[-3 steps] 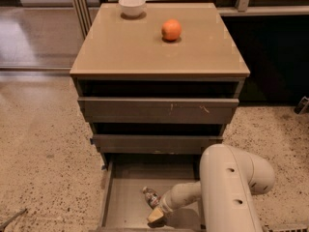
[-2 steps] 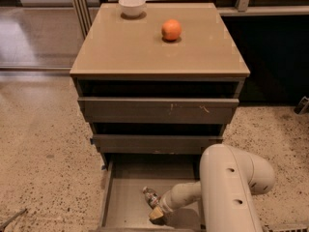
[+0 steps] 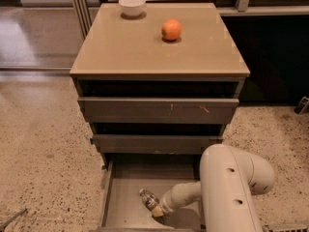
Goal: Pick water bottle from bottom drawer and place on counter
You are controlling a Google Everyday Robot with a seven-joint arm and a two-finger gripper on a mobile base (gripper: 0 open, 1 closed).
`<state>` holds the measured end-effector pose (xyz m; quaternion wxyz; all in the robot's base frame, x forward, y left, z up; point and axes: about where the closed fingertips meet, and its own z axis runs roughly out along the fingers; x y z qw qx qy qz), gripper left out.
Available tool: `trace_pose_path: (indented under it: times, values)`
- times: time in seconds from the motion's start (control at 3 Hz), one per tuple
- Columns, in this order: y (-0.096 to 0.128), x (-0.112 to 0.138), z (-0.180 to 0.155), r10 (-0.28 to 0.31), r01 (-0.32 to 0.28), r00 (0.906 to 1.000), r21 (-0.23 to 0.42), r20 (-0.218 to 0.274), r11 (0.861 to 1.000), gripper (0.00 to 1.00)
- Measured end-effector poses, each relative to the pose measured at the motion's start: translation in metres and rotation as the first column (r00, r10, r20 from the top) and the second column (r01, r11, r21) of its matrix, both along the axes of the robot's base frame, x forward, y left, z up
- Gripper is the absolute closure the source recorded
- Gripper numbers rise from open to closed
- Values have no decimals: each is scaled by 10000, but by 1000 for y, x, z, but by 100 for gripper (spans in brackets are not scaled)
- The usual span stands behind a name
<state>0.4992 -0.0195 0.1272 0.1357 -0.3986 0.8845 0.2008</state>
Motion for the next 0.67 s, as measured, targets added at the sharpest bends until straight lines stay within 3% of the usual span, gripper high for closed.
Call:
trace_pose_path:
  times: [0.33,0.67]
  values:
    - [5,-2,12,331,-332,9994,151,56,9993,99]
    - [7,2,42,726,-742,9970,703,253,9948,100]
